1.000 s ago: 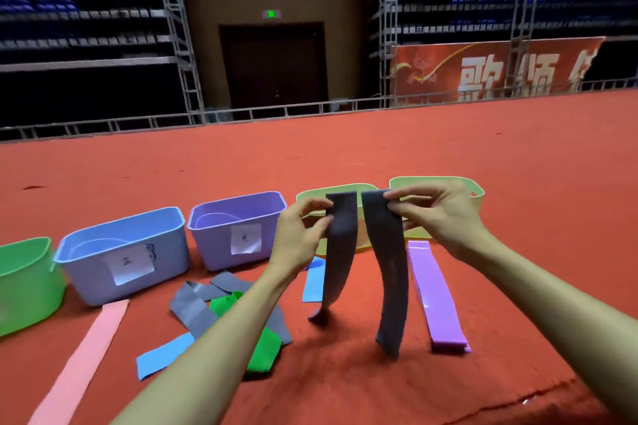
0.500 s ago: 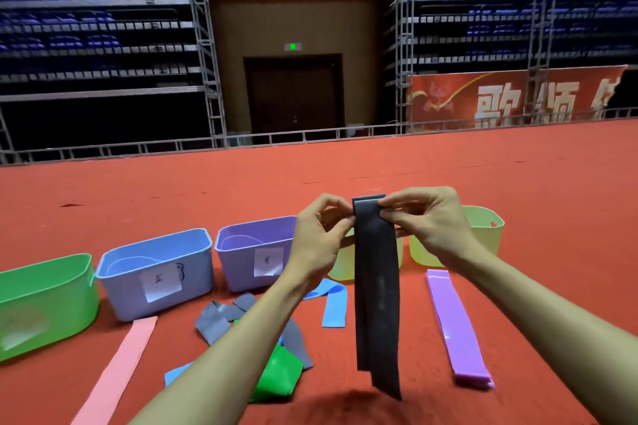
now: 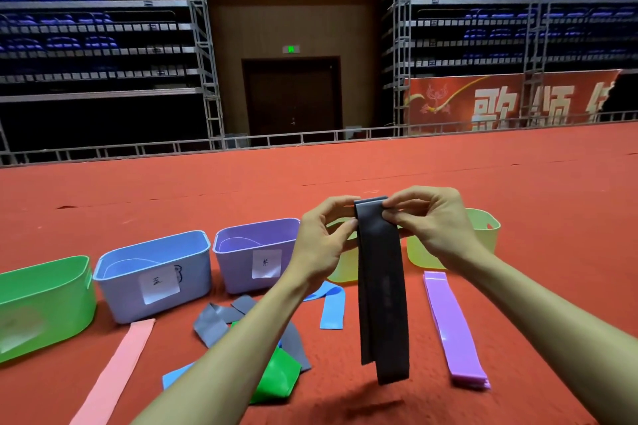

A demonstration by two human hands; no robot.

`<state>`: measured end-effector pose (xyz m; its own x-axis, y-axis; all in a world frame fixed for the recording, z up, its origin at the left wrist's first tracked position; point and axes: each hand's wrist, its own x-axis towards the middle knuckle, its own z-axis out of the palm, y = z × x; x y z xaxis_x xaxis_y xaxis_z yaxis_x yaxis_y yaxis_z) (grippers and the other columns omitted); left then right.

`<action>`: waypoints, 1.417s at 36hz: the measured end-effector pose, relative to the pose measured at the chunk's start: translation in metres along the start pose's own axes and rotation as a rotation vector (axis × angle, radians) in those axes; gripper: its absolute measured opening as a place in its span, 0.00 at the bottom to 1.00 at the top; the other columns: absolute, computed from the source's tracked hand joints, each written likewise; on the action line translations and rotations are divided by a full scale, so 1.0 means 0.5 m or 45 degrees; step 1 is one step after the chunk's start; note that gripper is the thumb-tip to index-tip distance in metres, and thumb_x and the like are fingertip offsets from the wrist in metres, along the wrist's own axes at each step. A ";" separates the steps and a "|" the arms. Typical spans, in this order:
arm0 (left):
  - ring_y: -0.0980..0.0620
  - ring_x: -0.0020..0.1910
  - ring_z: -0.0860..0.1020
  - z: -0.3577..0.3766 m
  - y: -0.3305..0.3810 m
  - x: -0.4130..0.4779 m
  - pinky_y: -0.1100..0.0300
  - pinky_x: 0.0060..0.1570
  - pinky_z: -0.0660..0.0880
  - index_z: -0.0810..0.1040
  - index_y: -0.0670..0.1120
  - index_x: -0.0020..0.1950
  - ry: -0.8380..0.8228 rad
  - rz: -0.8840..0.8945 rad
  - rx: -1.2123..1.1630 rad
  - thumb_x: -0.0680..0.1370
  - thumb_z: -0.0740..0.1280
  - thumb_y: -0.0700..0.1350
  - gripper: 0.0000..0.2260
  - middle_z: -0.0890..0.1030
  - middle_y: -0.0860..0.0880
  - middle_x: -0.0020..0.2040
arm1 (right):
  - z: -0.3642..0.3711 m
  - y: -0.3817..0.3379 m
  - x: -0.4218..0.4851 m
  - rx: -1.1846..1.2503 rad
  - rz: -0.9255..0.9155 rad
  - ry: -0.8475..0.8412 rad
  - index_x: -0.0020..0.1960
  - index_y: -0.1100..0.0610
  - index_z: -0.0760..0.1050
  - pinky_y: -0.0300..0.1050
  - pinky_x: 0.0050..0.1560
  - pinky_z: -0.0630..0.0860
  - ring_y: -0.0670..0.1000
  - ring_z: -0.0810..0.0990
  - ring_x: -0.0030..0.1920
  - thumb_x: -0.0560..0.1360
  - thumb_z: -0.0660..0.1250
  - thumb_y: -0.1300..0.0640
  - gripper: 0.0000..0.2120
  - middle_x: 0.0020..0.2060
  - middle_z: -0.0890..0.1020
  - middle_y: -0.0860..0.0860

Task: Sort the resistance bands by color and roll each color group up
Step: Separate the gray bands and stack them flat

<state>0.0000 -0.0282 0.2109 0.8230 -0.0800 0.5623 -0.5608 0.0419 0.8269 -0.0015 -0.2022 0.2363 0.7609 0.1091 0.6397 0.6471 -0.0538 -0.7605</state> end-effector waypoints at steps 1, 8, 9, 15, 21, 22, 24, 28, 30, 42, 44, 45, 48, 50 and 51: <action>0.50 0.53 0.82 0.000 0.000 0.000 0.56 0.46 0.80 0.79 0.45 0.57 -0.001 -0.001 0.004 0.79 0.64 0.32 0.11 0.83 0.46 0.53 | 0.000 -0.001 0.000 0.009 -0.001 0.000 0.40 0.58 0.81 0.42 0.33 0.80 0.49 0.83 0.35 0.69 0.72 0.72 0.09 0.33 0.85 0.52; 0.47 0.53 0.82 0.006 0.003 -0.002 0.54 0.46 0.81 0.79 0.46 0.55 -0.011 0.001 -0.005 0.78 0.64 0.32 0.11 0.83 0.46 0.53 | -0.002 -0.008 -0.004 -0.004 -0.007 0.002 0.41 0.60 0.81 0.46 0.36 0.82 0.52 0.85 0.39 0.69 0.72 0.71 0.07 0.36 0.85 0.54; 0.48 0.53 0.82 0.007 0.004 -0.003 0.55 0.45 0.81 0.79 0.46 0.55 -0.016 0.004 -0.008 0.79 0.64 0.31 0.12 0.83 0.46 0.53 | -0.003 -0.008 -0.004 -0.019 -0.006 0.003 0.40 0.60 0.81 0.46 0.36 0.82 0.52 0.85 0.39 0.69 0.72 0.71 0.07 0.36 0.85 0.53; 0.52 0.51 0.82 0.013 0.005 -0.005 0.58 0.44 0.80 0.78 0.47 0.53 -0.025 0.003 -0.027 0.79 0.64 0.32 0.11 0.83 0.47 0.52 | -0.011 -0.004 -0.005 -0.134 -0.026 -0.001 0.39 0.55 0.82 0.47 0.35 0.82 0.51 0.85 0.39 0.69 0.73 0.69 0.09 0.35 0.85 0.51; 0.50 0.52 0.82 0.014 0.004 -0.005 0.54 0.46 0.81 0.79 0.47 0.53 -0.037 0.007 -0.022 0.78 0.64 0.32 0.11 0.83 0.47 0.51 | -0.012 -0.006 -0.004 -0.107 -0.022 0.011 0.39 0.57 0.81 0.42 0.32 0.80 0.48 0.84 0.36 0.69 0.73 0.70 0.09 0.32 0.84 0.49; 0.50 0.52 0.81 0.015 0.004 -0.005 0.54 0.47 0.81 0.78 0.47 0.53 -0.037 0.004 -0.023 0.78 0.65 0.32 0.11 0.83 0.47 0.51 | -0.012 -0.007 -0.005 -0.096 -0.021 0.011 0.39 0.58 0.80 0.41 0.32 0.80 0.47 0.83 0.36 0.69 0.73 0.70 0.08 0.32 0.84 0.49; 0.49 0.52 0.81 0.015 0.003 -0.005 0.54 0.47 0.81 0.78 0.46 0.53 -0.037 0.000 -0.022 0.78 0.65 0.32 0.10 0.82 0.46 0.52 | -0.012 -0.007 -0.006 -0.085 -0.016 0.011 0.39 0.59 0.80 0.41 0.32 0.79 0.47 0.83 0.35 0.69 0.73 0.71 0.07 0.31 0.84 0.49; 0.48 0.53 0.81 0.015 0.001 -0.007 0.53 0.47 0.81 0.77 0.46 0.54 -0.073 -0.003 -0.039 0.78 0.65 0.32 0.10 0.82 0.44 0.53 | -0.013 -0.004 -0.008 -0.096 -0.018 0.020 0.39 0.60 0.79 0.42 0.32 0.80 0.49 0.84 0.35 0.69 0.73 0.71 0.07 0.33 0.84 0.52; 0.49 0.53 0.81 0.015 0.002 -0.008 0.52 0.48 0.81 0.77 0.45 0.54 -0.100 0.002 -0.041 0.78 0.64 0.32 0.10 0.81 0.44 0.54 | -0.012 -0.003 -0.008 -0.103 -0.018 0.025 0.39 0.61 0.79 0.44 0.32 0.81 0.51 0.84 0.36 0.69 0.73 0.71 0.07 0.35 0.84 0.56; 0.57 0.45 0.80 0.019 0.011 -0.007 0.60 0.43 0.78 0.77 0.45 0.48 -0.068 0.039 -0.008 0.78 0.67 0.37 0.03 0.81 0.51 0.45 | -0.008 0.001 -0.008 -0.138 0.006 0.061 0.39 0.63 0.74 0.48 0.32 0.81 0.55 0.84 0.35 0.69 0.74 0.70 0.09 0.37 0.84 0.60; 0.57 0.44 0.81 0.020 0.011 -0.004 0.59 0.43 0.78 0.77 0.45 0.48 -0.042 0.079 0.052 0.78 0.67 0.36 0.05 0.81 0.51 0.45 | -0.008 0.000 -0.010 -0.148 0.005 0.070 0.40 0.63 0.73 0.50 0.32 0.82 0.56 0.85 0.37 0.68 0.74 0.69 0.09 0.39 0.84 0.60; 0.56 0.45 0.81 0.020 0.011 -0.004 0.59 0.43 0.79 0.77 0.46 0.47 -0.033 0.087 0.064 0.78 0.67 0.36 0.05 0.81 0.50 0.46 | -0.008 -0.001 -0.011 -0.160 0.002 0.070 0.40 0.63 0.73 0.49 0.32 0.82 0.55 0.85 0.37 0.68 0.74 0.68 0.09 0.39 0.84 0.60; 0.55 0.45 0.82 0.019 0.010 -0.005 0.57 0.45 0.80 0.77 0.46 0.47 -0.014 0.093 0.078 0.78 0.67 0.35 0.06 0.81 0.50 0.46 | -0.007 0.000 -0.012 -0.185 -0.006 0.082 0.40 0.61 0.74 0.50 0.33 0.82 0.54 0.85 0.37 0.68 0.75 0.67 0.10 0.42 0.83 0.57; 0.54 0.45 0.82 0.018 0.007 -0.006 0.57 0.45 0.80 0.77 0.46 0.46 -0.010 0.092 0.075 0.77 0.67 0.35 0.07 0.81 0.50 0.45 | -0.008 0.002 -0.011 -0.171 0.012 0.093 0.39 0.61 0.73 0.52 0.33 0.82 0.55 0.85 0.37 0.67 0.75 0.67 0.11 0.45 0.83 0.56; 0.54 0.46 0.82 0.018 0.007 -0.006 0.56 0.45 0.80 0.77 0.46 0.46 -0.009 0.091 0.071 0.77 0.67 0.34 0.07 0.81 0.50 0.45 | -0.008 0.004 -0.010 -0.165 0.022 0.098 0.39 0.62 0.73 0.52 0.33 0.82 0.55 0.85 0.37 0.67 0.75 0.68 0.11 0.46 0.83 0.56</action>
<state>-0.0055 -0.0369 0.2121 0.7804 -0.0857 0.6194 -0.6222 -0.0080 0.7828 -0.0040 -0.2068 0.2321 0.7703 0.0310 0.6369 0.6308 -0.1836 -0.7540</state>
